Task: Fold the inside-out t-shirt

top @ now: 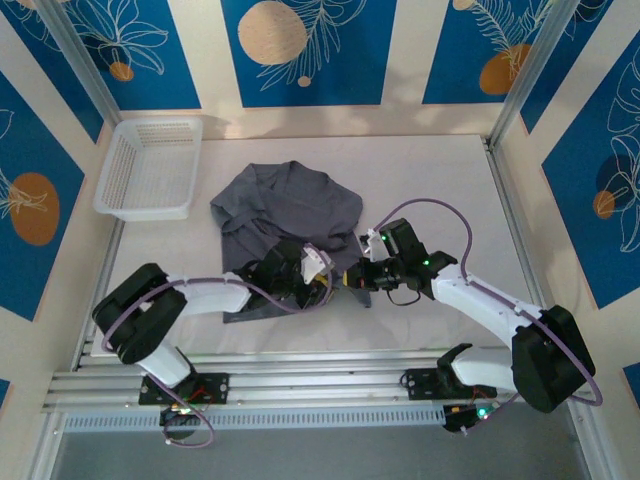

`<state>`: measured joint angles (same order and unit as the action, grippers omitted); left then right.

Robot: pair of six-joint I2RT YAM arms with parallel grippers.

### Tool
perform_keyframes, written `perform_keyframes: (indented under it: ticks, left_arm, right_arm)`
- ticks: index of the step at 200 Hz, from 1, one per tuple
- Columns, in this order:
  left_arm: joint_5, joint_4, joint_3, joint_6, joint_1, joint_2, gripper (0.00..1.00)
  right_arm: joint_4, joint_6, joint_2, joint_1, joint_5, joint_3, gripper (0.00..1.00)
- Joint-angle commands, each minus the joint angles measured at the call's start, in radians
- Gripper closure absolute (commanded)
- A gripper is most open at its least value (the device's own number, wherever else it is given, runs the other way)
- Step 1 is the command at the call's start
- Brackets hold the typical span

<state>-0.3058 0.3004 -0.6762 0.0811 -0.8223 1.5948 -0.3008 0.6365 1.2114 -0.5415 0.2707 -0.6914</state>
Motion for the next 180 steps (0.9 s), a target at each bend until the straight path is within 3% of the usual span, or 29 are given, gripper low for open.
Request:
perform_keyframes:
  ticks: [1, 8, 25, 37, 53, 82, 93, 105, 120, 134, 142, 157, 173, 180]
  left_arm:
    - [-0.031, 0.052, -0.027, 0.026, 0.002, 0.007, 0.99]
    - [-0.027, 0.042, -0.03, 0.032, 0.003, -0.003, 1.0]
    - [-0.024, -0.03, -0.058, 0.062, 0.008, -0.044, 1.0]
    - [-0.047, -0.107, -0.095, 0.062, 0.009, -0.083, 1.0]
    - [-0.063, -0.194, -0.13, 0.047, 0.009, -0.136, 1.0]
    - [-0.024, -0.328, -0.168, -0.014, 0.008, -0.208, 1.0]
    - [-0.011, -0.354, -0.177, -0.026, 0.009, -0.229, 1.0]
    - [-0.002, -0.367, -0.183, -0.028, 0.009, -0.248, 1.0]
    - [-0.004, -0.375, -0.193, -0.023, 0.008, -0.264, 1.0]
    - [-0.007, -0.379, -0.198, -0.023, 0.008, -0.276, 1.0]
    - [-0.006, -0.383, -0.196, -0.025, 0.008, -0.281, 1.0]
    - [0.0, -0.4, -0.193, -0.032, 0.008, -0.295, 1.0]
    - [0.005, -0.399, -0.17, -0.041, 0.008, -0.313, 1.0]
    - [0.01, -0.39, -0.153, -0.049, 0.008, -0.32, 1.0]
  right_arm:
    - [-0.027, 0.018, -0.028, 0.007, -0.017, -0.003, 1.0]
    - [-0.034, 0.016, -0.03, 0.01, -0.024, -0.002, 0.97]
    - [-0.063, -0.001, -0.044, 0.02, -0.073, 0.001, 0.78]
    - [-0.089, -0.045, -0.07, 0.018, -0.156, -0.002, 0.63]
    - [-0.066, -0.153, -0.126, 0.007, -0.246, 0.004, 0.5]
    - [0.259, -0.491, -0.26, -0.055, -0.182, 0.149, 0.4]
    - [0.435, -0.657, -0.293, -0.13, -0.246, 0.24, 0.24]
    - [0.592, -0.81, -0.282, -0.2, -0.29, 0.309, 0.13]
    - [0.668, -0.937, -0.209, -0.23, -0.285, 0.326, 0.11]
    - [0.72, -0.991, -0.111, -0.245, -0.378, 0.309, 0.15]
    - [0.765, -1.009, -0.057, -0.255, -0.454, 0.297, 0.22]
    - [0.798, -1.005, 0.003, -0.262, -0.527, 0.26, 0.55]
    - [0.764, -0.976, 0.014, -0.258, -0.413, 0.222, 0.98]
    - [0.753, -0.959, 0.016, -0.256, -0.347, 0.212, 1.0]
